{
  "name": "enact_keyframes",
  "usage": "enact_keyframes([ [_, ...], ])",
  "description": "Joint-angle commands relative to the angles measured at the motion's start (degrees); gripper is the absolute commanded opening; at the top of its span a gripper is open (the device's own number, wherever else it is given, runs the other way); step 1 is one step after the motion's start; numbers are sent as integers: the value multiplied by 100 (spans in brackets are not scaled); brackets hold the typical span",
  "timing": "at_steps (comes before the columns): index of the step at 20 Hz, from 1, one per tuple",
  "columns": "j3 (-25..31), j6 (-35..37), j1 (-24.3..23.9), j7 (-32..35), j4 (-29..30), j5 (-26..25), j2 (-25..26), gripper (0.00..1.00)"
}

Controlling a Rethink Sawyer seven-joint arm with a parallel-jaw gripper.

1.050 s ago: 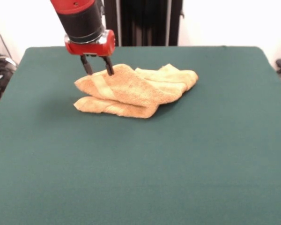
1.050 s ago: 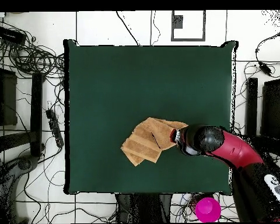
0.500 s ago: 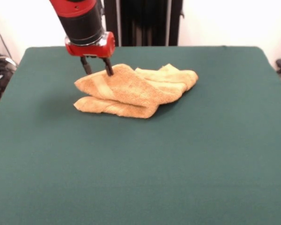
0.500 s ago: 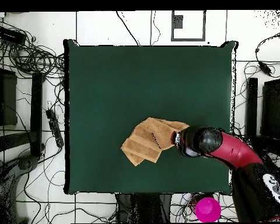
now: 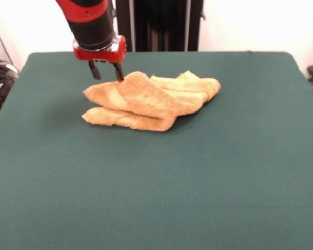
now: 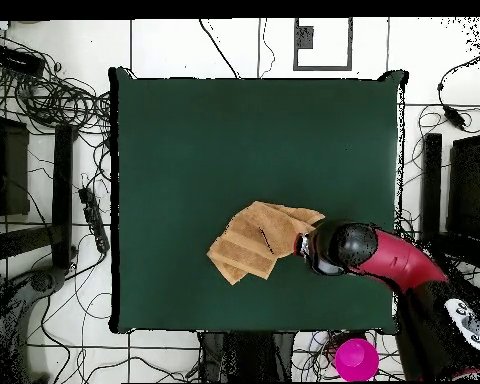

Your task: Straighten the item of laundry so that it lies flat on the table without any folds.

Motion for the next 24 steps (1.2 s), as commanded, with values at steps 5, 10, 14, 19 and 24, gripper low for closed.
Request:
enact_keyframes([
  [5,344,101,148,360,-73,55,228,100],
  [10,597,-316,9,382,1,193,143,100],
  [14,710,-643,-81,372,107,173,109,100],
  [19,818,-905,-152,382,210,174,97,100],
  [24,948,-1165,-260,393,330,180,166,100],
])
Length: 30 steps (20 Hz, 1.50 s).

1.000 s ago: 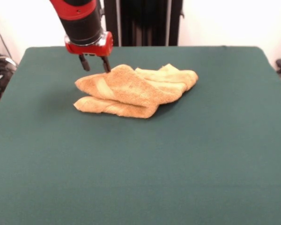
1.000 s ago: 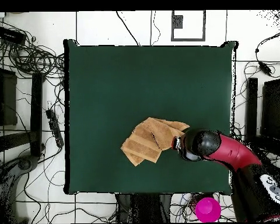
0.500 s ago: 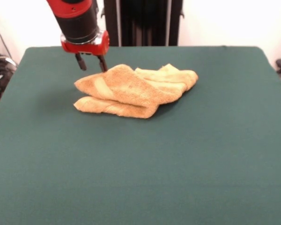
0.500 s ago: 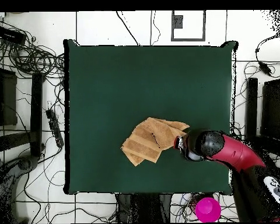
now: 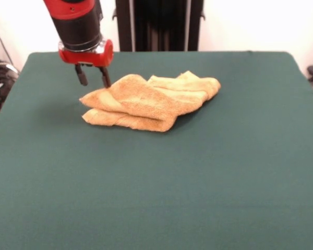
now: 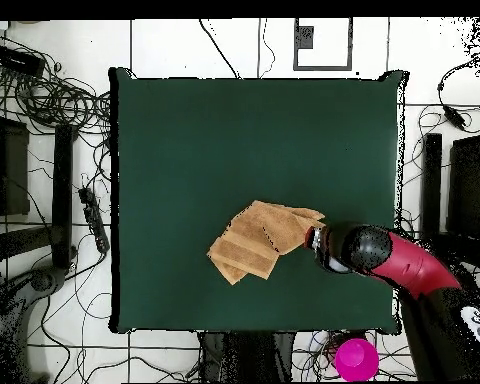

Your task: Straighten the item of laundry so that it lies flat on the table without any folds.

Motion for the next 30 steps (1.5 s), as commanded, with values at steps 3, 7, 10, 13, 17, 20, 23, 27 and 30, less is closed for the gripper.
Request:
enact_keyframes([
  [3,888,-654,9,407,361,175,281,100],
  [7,928,-622,-36,392,363,182,348,100],
  [10,984,-652,-86,355,303,198,436,100],
  [13,1039,-669,-135,354,306,227,463,100],
  [17,1218,-823,-276,389,430,267,450,100],
  [20,1600,-1111,-565,375,624,339,465,100],
  [23,1833,-1221,-742,389,743,340,457,100],
  [27,1979,-1192,-830,436,750,320,471,100],
  [30,2057,-1259,-894,443,765,264,531,100],
])
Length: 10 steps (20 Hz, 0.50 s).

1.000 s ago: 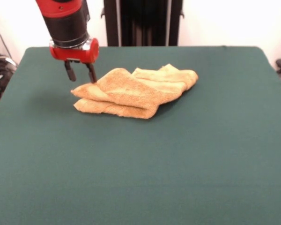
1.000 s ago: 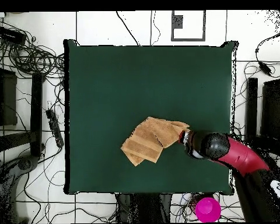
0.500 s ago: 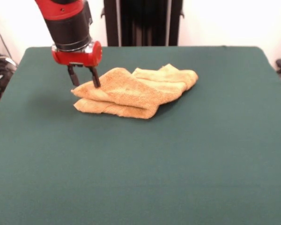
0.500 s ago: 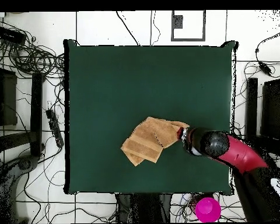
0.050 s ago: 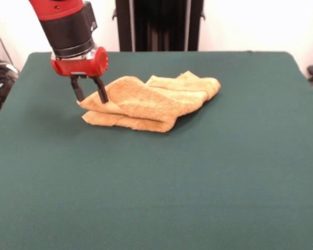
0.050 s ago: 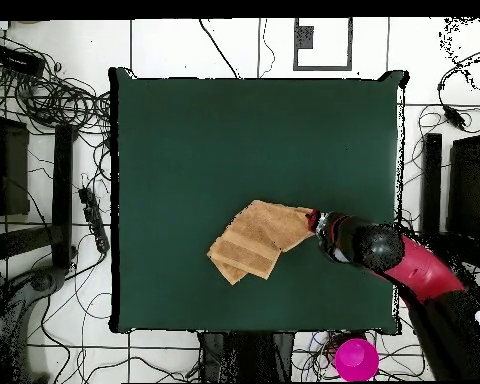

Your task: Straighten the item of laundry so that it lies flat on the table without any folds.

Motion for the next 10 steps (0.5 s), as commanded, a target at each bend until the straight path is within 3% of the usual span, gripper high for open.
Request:
enact_keyframes([
  [1,945,-326,64,444,471,193,478,100],
  [10,1175,-261,-96,355,467,76,685,100],
])
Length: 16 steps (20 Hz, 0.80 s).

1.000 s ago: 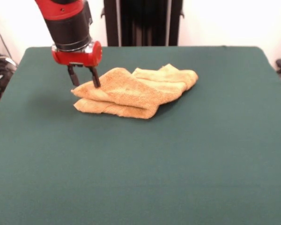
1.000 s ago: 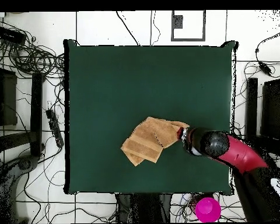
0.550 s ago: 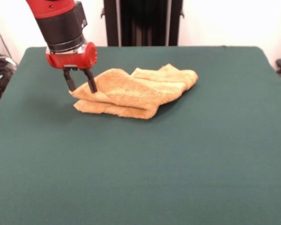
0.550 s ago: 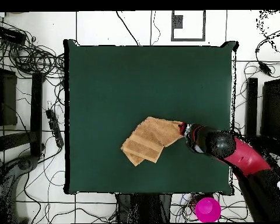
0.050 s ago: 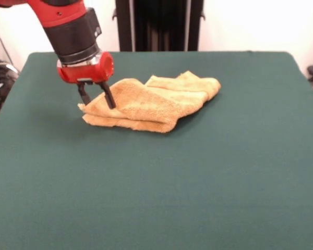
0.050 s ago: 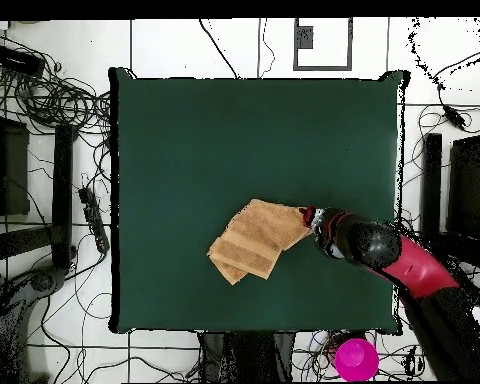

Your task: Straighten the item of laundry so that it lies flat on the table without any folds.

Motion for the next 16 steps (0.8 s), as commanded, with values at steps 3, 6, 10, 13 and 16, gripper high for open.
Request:
enact_keyframes([
  [3,843,-61,98,274,428,68,418,0],
  [6,855,81,101,173,354,45,474,0],
  [10,765,216,193,158,252,-21,457,0],
  [13,593,146,336,130,132,-187,398,0],
  [16,425,304,422,-105,-117,-391,283,0],
])
